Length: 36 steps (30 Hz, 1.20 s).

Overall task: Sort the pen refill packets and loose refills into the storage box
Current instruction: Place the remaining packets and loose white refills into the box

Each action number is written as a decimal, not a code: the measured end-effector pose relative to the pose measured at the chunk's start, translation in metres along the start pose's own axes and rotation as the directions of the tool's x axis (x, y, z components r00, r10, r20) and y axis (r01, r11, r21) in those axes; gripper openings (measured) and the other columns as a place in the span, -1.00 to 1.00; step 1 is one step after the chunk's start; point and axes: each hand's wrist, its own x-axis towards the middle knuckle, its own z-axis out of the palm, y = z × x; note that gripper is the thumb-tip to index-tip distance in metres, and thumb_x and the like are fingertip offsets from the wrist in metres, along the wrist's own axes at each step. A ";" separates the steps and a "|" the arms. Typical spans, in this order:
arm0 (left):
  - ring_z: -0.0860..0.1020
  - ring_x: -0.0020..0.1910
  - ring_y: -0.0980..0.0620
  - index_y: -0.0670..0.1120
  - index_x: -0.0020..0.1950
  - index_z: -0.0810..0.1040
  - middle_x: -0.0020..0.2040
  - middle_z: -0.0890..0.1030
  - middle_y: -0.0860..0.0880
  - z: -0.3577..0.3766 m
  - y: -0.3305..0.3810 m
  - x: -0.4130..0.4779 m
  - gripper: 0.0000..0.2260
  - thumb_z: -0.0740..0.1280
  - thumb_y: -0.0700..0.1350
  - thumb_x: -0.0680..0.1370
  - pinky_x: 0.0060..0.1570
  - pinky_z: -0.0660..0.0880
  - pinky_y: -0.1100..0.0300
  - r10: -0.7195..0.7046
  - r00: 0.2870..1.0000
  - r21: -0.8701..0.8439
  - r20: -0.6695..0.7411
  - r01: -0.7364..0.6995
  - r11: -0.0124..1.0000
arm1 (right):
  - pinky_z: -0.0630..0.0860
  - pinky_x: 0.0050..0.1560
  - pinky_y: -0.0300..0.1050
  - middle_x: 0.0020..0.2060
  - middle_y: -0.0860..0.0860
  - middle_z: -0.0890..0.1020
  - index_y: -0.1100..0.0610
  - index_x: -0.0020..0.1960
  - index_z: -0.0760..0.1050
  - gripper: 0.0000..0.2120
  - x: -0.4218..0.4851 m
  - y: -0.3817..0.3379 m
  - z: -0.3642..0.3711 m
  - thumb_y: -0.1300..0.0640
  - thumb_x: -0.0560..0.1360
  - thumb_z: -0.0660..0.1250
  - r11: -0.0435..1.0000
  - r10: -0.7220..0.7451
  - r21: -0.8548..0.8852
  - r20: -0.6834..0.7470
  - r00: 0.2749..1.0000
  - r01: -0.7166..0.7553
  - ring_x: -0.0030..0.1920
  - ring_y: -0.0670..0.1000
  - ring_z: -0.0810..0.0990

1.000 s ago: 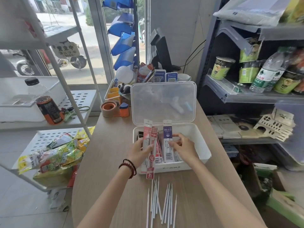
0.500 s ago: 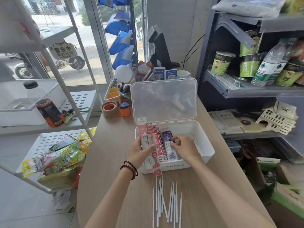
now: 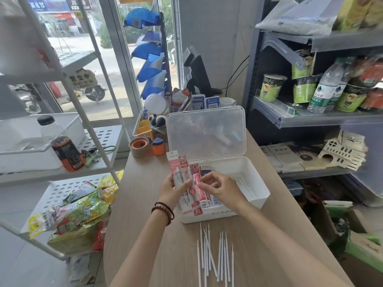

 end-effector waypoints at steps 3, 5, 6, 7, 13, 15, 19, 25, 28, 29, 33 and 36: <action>0.65 -0.06 -0.01 0.00 0.05 0.53 -0.02 0.66 -0.04 -0.005 0.006 -0.001 -0.79 0.44 -0.13 0.45 -0.03 0.60 0.04 0.035 0.999 0.036 -0.002 -0.035 0.999 | 0.59 -0.24 -0.28 -0.18 -0.01 0.69 0.06 0.00 0.55 -0.70 0.005 -0.012 0.017 -0.06 0.38 0.53 0.999 0.014 0.036 0.038 0.999 -0.015 -0.20 -0.08 0.68; 0.64 -0.08 -0.02 -0.04 0.05 0.54 -0.04 0.65 -0.07 -0.009 0.012 -0.003 -0.85 0.40 -0.14 0.49 -0.04 0.60 0.05 0.048 0.999 0.047 0.010 -0.049 0.998 | 0.61 -0.23 -0.25 -0.21 -0.02 0.69 0.05 -0.03 0.55 -0.69 0.010 -0.015 0.024 -0.07 0.35 0.55 0.999 0.018 0.047 -0.012 1.000 -0.018 -0.21 -0.06 0.69; 0.64 -0.09 -0.03 -0.05 0.05 0.54 -0.04 0.65 -0.08 -0.013 0.016 -0.005 -0.88 0.37 -0.14 0.52 -0.04 0.60 0.03 0.045 0.999 0.045 0.025 -0.046 0.998 | 0.59 -0.23 -0.27 -0.20 -0.02 0.69 0.05 -0.02 0.55 -0.68 0.012 -0.016 0.027 -0.08 0.35 0.54 0.998 0.031 0.057 -0.015 0.999 -0.030 -0.19 -0.06 0.69; 0.64 -0.09 -0.05 -0.05 0.05 0.54 -0.04 0.65 -0.09 -0.017 0.018 -0.006 -0.90 0.32 -0.14 0.55 -0.02 0.60 -0.01 0.031 0.999 0.026 0.043 -0.032 0.999 | 0.57 -0.24 -0.28 -0.19 -0.01 0.69 0.05 0.00 0.55 -0.68 0.014 -0.015 0.030 -0.07 0.36 0.54 0.996 0.052 0.073 -0.004 0.999 -0.052 -0.18 -0.05 0.69; 0.62 -0.20 0.03 -0.12 0.15 0.53 -0.13 0.62 -0.07 -0.039 0.016 -0.006 -0.84 0.24 -0.18 0.59 -0.04 0.61 -0.04 -0.019 0.999 -0.049 0.040 0.021 0.999 | 0.53 -0.25 -0.29 -0.12 0.03 0.67 0.13 0.02 0.53 -0.82 0.022 -0.002 0.037 0.05 0.50 0.40 0.972 0.175 0.162 -0.014 0.985 -0.170 -0.22 -0.09 0.64; 0.62 -0.30 0.11 -0.11 0.14 0.52 -0.19 0.61 -0.05 -0.044 0.015 -0.006 -0.85 0.27 -0.19 0.58 -0.14 0.63 0.05 -0.052 0.999 -0.078 0.018 0.053 0.996 | 0.53 -0.30 -0.29 -0.12 0.03 0.67 0.12 -0.02 0.51 -0.89 0.024 -0.003 0.033 0.08 0.54 0.34 0.969 0.191 0.163 -0.020 0.981 -0.186 -0.21 -0.10 0.65; 0.62 -0.23 0.09 -0.02 0.11 0.53 -0.14 0.63 0.01 -0.045 0.017 -0.003 -0.84 0.33 -0.12 0.54 -0.19 0.60 0.11 -0.094 0.995 -0.029 0.013 0.095 0.995 | 0.63 -0.13 -0.05 -0.10 0.01 0.68 0.08 0.06 0.52 -0.86 0.035 -0.006 0.027 0.04 0.59 0.27 0.984 0.175 0.054 -0.072 0.982 -0.172 -0.12 0.03 0.69; 0.63 -0.16 0.05 -0.06 0.16 0.54 -0.10 0.65 0.02 -0.033 0.020 0.007 -0.76 0.37 -0.06 0.51 -0.09 0.59 0.06 -0.098 0.995 0.022 0.000 0.098 0.995 | 0.51 -0.43 -0.21 -0.23 -0.01 0.64 0.12 0.26 0.49 -0.73 0.039 0.007 0.026 0.07 0.65 0.16 0.982 0.178 0.066 -0.051 0.983 -0.175 -0.43 -0.08 0.52; 0.62 -0.13 0.06 -0.11 0.18 0.53 -0.06 0.65 0.00 -0.021 0.013 0.006 -0.74 0.36 -0.08 0.52 -0.16 0.57 0.21 -0.065 0.998 0.042 0.018 0.064 0.997 | 0.47 -0.41 -0.22 -0.19 0.08 0.60 0.01 0.44 0.35 -0.63 0.035 0.020 0.029 -0.01 0.67 0.07 0.981 0.192 0.020 -0.053 0.980 -0.191 -0.43 -0.02 0.50; 0.62 -0.14 0.09 -0.12 0.18 0.53 -0.05 0.65 0.00 -0.017 0.010 0.005 -0.74 0.36 -0.09 0.52 -0.22 0.56 0.29 -0.054 0.998 0.037 0.015 0.053 0.998 | 0.53 -0.30 -0.13 -0.17 0.13 0.62 0.00 0.43 0.36 -0.62 0.035 0.022 0.029 -0.05 0.67 0.05 0.982 0.190 0.017 -0.063 0.980 -0.189 -0.35 0.07 0.55; 0.63 -0.14 0.14 -0.08 0.14 0.54 -0.07 0.65 0.05 -0.008 -0.003 0.002 -0.78 0.36 -0.06 0.52 -0.27 0.52 0.33 -0.070 0.996 -0.007 -0.063 0.069 0.998 | 0.53 0.04 -0.02 -0.10 0.07 0.63 0.01 0.25 0.51 -0.46 0.038 0.030 0.032 -0.28 0.62 -0.06 0.989 0.135 -0.048 -0.099 0.986 -0.141 -0.10 0.01 0.59; 0.64 -0.05 0.05 -0.07 0.16 0.53 0.00 0.66 0.00 -0.012 -0.007 0.005 -0.75 0.37 -0.03 0.52 -0.12 0.57 0.17 -0.094 0.993 -0.010 -0.074 0.093 0.996 | 0.40 -0.21 -0.24 -0.27 -0.08 0.49 0.02 -0.07 0.48 -0.61 0.040 0.033 0.036 -0.13 0.66 -0.04 0.977 0.141 -0.153 -0.063 0.988 -0.149 -0.32 -0.12 0.44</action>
